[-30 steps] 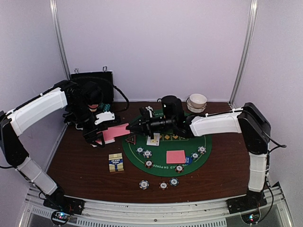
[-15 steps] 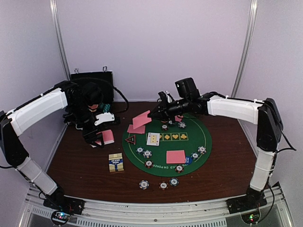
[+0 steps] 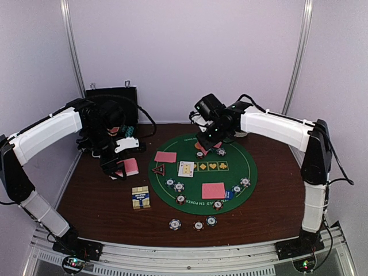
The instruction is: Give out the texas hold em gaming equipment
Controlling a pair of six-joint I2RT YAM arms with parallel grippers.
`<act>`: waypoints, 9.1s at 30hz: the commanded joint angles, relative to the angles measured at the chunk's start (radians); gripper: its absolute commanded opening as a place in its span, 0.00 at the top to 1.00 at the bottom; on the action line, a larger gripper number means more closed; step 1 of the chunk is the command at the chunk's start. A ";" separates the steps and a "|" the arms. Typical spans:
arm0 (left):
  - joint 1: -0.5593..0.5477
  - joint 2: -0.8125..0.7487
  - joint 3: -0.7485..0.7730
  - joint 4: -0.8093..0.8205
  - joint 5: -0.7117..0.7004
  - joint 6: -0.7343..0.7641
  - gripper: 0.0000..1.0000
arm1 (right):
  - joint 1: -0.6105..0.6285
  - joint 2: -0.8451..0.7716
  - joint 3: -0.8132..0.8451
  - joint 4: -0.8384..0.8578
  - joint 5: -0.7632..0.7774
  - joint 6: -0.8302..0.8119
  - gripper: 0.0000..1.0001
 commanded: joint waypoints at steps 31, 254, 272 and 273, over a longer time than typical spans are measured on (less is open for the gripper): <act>0.022 -0.010 0.035 -0.015 0.026 0.004 1.00 | 0.269 0.271 -0.199 0.351 0.559 -0.528 0.72; 0.022 -0.033 0.037 -0.028 0.047 -0.002 1.00 | 0.242 0.185 -0.191 0.116 0.539 -0.230 0.32; 0.022 -0.016 0.042 -0.010 0.038 -0.013 1.00 | 0.117 -0.088 -0.131 0.237 -0.482 0.574 0.03; 0.022 -0.014 0.045 -0.008 0.039 -0.014 1.00 | 0.117 -0.087 -0.147 0.279 -0.555 0.622 0.02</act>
